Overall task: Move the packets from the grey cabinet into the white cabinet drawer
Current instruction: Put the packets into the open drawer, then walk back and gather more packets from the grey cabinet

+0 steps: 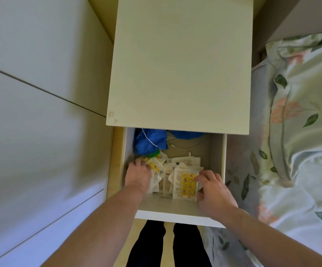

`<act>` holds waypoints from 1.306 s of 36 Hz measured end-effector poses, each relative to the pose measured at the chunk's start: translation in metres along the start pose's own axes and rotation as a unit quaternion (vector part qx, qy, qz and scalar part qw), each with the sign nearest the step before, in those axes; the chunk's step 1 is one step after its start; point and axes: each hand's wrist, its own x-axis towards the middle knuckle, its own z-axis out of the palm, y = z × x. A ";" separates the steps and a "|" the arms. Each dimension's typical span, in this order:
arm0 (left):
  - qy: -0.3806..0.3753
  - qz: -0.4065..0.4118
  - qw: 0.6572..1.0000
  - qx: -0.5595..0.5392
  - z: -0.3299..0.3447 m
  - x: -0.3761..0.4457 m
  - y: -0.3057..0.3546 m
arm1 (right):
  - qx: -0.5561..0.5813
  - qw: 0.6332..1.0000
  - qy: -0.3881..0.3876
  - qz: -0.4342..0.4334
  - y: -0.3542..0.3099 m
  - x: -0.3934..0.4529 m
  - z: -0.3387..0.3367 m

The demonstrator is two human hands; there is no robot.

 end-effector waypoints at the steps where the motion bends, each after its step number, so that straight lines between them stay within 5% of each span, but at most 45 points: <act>1: -0.002 -0.003 1.000 0.019 0.000 0.000 0.001 | 0.004 1.000 0.001 0.002 0.000 -0.001 -0.001; 12: -0.085 -0.009 0.996 -0.030 -0.008 -0.029 0.007 | 0.058 0.997 0.022 0.042 -0.004 -0.037 -0.014; 18: 0.013 0.048 0.985 -0.167 -0.050 -0.096 0.000 | 0.098 0.990 0.022 0.096 -0.030 -0.105 -0.027; 27: 0.100 0.161 0.943 -0.275 -0.111 -0.253 -0.034 | 0.243 0.945 0.142 0.167 -0.100 -0.250 -0.047; 36: 0.124 0.295 0.922 -0.220 -0.160 -0.409 0.006 | 0.373 0.848 0.288 0.243 -0.136 -0.413 -0.035; 47: 0.195 0.536 0.820 0.041 -0.171 -0.587 0.163 | 0.506 0.639 0.470 0.339 -0.127 -0.647 0.103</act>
